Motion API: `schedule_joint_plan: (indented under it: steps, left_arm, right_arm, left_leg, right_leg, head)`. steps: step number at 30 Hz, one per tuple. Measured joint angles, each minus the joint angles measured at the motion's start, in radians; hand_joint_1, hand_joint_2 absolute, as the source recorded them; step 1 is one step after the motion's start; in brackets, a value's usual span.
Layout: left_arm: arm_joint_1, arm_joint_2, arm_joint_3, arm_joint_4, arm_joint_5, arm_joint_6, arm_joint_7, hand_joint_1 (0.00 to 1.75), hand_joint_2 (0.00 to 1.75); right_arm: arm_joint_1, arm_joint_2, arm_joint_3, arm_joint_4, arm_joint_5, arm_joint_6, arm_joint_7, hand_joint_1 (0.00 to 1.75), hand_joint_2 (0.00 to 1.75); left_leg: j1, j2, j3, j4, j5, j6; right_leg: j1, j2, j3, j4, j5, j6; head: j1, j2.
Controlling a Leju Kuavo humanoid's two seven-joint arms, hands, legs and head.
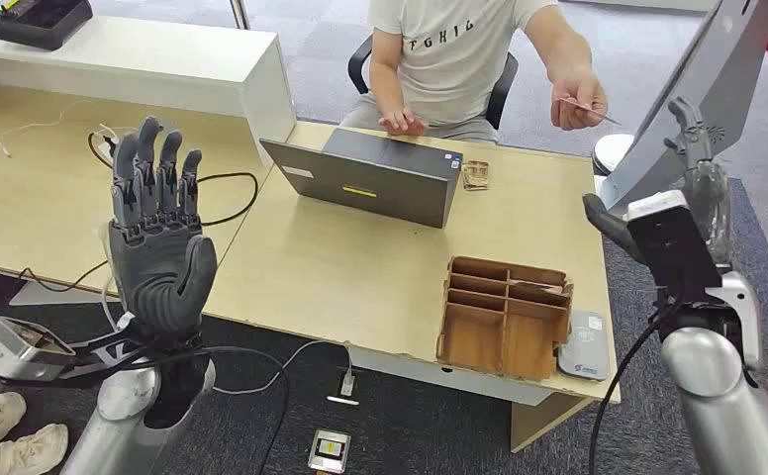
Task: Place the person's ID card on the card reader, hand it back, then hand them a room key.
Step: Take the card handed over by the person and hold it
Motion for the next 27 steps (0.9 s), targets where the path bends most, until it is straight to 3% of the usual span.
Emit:
schedule_joint_plan:
  steps: [9,18,19,22,23,27]
  left_arm:
    - [-0.017,-0.010,-0.013,0.017,0.011,-0.007,-0.005,0.00,1.75]
    - [-0.019,-0.012,-0.018,0.027,0.030,-0.008,-0.013,0.00,1.75]
    - [-0.020,-0.012,-0.019,0.028,0.032,-0.007,-0.014,0.00,1.75]
    - [-0.023,-0.012,-0.021,0.030,0.037,-0.002,-0.019,0.00,1.75]
    - [-0.024,-0.012,-0.022,0.030,0.038,0.001,-0.021,0.00,1.75]
    - [-0.028,-0.012,-0.025,0.031,0.041,0.013,-0.026,0.00,1.75]
  right_arm:
    - [-0.159,-0.010,0.068,0.254,0.074,0.017,0.052,0.00,1.75]
    - [-0.240,-0.005,0.128,0.424,0.108,0.020,0.074,0.00,1.75]
    - [-0.245,-0.004,0.134,0.438,0.110,0.021,0.076,0.17,1.75]
    - [-0.255,0.000,0.149,0.474,0.114,0.024,0.078,1.48,1.75]
    - [-0.258,0.001,0.153,0.483,0.116,0.026,0.078,1.75,1.75]
    - [-0.267,0.005,0.168,0.512,0.120,0.030,0.074,1.75,1.75]
  left_leg:
    - [0.000,-0.001,0.000,0.000,0.000,0.000]
    - [0.000,-0.001,-0.001,0.000,0.000,0.000]
    - [0.000,-0.001,-0.001,0.000,0.000,0.000]
    - [0.000,-0.001,-0.001,0.000,0.000,0.000]
    - [0.000,-0.001,-0.001,0.000,0.000,0.000]
    - [0.000,0.000,0.000,0.000,0.000,0.000]
  right_leg:
    - [0.000,0.000,0.000,0.000,0.000,0.000]
    - [0.000,0.000,-0.001,0.000,0.000,0.000]
    - [0.000,0.000,-0.001,0.000,0.000,0.000]
    - [0.000,0.000,-0.001,0.000,0.000,0.000]
    - [0.000,0.000,-0.001,0.000,0.000,0.000]
    - [0.000,0.000,-0.001,0.000,0.000,0.000]
  head:
    - [0.000,0.000]
    - [0.000,0.000]
    - [0.000,0.000]
    - [0.000,0.000]
    - [0.000,0.000]
    - [0.000,0.000]
